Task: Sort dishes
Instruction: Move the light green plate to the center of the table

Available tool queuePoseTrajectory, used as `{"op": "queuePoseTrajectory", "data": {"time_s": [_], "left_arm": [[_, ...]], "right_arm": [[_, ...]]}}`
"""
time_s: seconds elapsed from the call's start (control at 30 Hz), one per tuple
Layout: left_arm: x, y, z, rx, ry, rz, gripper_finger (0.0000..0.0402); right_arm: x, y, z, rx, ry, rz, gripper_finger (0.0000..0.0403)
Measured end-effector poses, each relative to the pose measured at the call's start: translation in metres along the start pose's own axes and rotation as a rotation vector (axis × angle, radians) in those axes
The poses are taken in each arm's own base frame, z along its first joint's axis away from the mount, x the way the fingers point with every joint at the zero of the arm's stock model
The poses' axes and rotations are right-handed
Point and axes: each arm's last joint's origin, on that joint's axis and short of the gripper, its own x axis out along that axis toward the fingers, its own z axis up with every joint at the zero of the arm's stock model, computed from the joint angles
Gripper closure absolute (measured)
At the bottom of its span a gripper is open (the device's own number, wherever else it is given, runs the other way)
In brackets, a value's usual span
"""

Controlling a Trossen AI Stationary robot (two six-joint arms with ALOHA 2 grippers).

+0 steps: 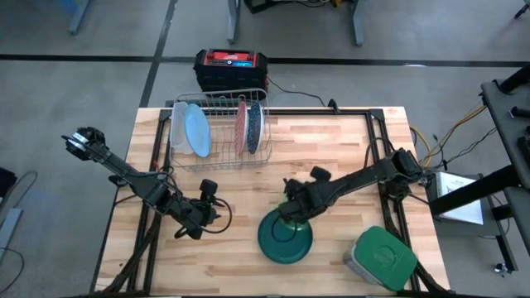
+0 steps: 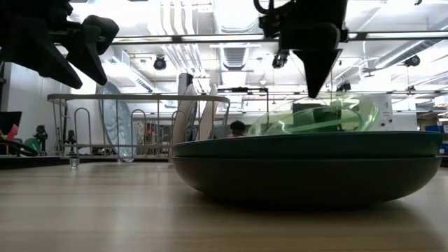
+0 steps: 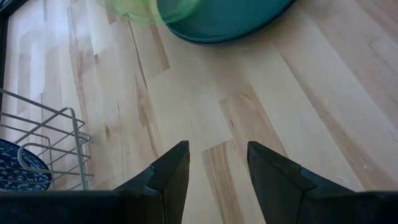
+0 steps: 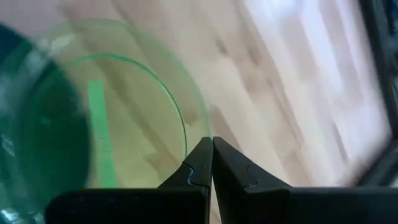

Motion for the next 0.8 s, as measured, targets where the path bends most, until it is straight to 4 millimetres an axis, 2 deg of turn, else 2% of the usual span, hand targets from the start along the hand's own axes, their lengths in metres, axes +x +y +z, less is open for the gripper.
{"op": "queuePoseTrajectory", "data": {"time_s": [0.4,0.6,0.8], "left_arm": [[0.000,0.000,-0.001,0.001,0.003,-0.002,0.0249],[0.001,0.000,-0.001,-0.002,0.004,-0.002,0.0249],[0.001,0.000,-0.001,-0.006,0.004,-0.002,0.0249]], "right_arm": [[-0.006,-0.037,-0.004,0.125,0.152,-0.094,0.0403],[0.007,-0.050,0.003,0.130,0.229,-0.077,0.0403],[0.032,-0.062,0.011,0.105,0.263,-0.070,0.0403]]}}
